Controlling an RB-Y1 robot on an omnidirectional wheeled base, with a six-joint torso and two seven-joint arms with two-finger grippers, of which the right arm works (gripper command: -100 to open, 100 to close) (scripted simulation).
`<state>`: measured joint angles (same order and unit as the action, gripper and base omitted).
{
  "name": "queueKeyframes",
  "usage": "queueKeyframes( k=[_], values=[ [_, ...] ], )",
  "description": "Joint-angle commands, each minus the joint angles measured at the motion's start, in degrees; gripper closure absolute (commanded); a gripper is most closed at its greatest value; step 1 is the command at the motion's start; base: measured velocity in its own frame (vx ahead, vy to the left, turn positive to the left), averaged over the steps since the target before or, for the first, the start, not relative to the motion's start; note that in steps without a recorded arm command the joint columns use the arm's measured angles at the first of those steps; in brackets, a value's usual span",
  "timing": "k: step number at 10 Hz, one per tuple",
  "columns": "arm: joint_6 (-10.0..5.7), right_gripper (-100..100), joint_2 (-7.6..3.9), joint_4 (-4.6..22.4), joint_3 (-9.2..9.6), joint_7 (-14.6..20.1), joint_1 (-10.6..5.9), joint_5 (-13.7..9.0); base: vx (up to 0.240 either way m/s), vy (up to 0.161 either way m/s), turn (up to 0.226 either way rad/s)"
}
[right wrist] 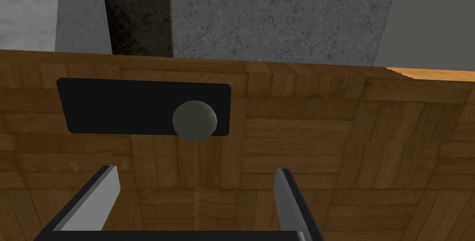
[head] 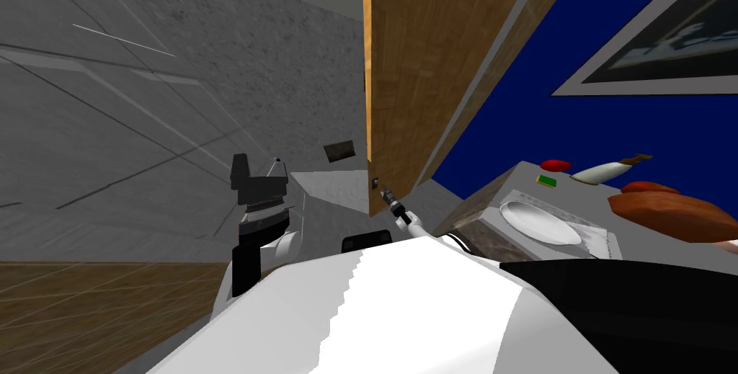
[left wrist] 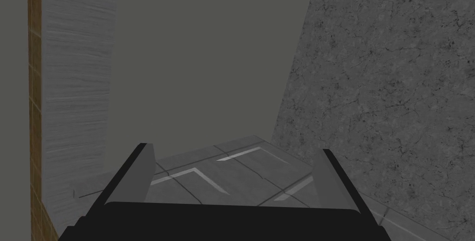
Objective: Push the door open
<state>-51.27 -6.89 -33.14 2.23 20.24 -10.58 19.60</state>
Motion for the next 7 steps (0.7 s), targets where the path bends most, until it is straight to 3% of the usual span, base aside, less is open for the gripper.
queueKeyframes(
  k=[1,5,6,7],
  values=[
    [0.17,-100,0.33,0.1,-0.18,-0.5,-0.04,-0.3,0.242,0.051,0.038],
    [0.3,-100,0.72,0.4,-0.42,-1.1,-0.14,-0.6,0.155,0.04,0.027],
    [0.3,100,0.72,0.4,-0.42,-1.1,-0.14,-0.6,-0.016,-0.002,-0.001],
    [0.3,100,0.72,0.4,-0.42,-1.1,-0.14,-0.6,-0.03,-0.007,0.014]
  ],
)
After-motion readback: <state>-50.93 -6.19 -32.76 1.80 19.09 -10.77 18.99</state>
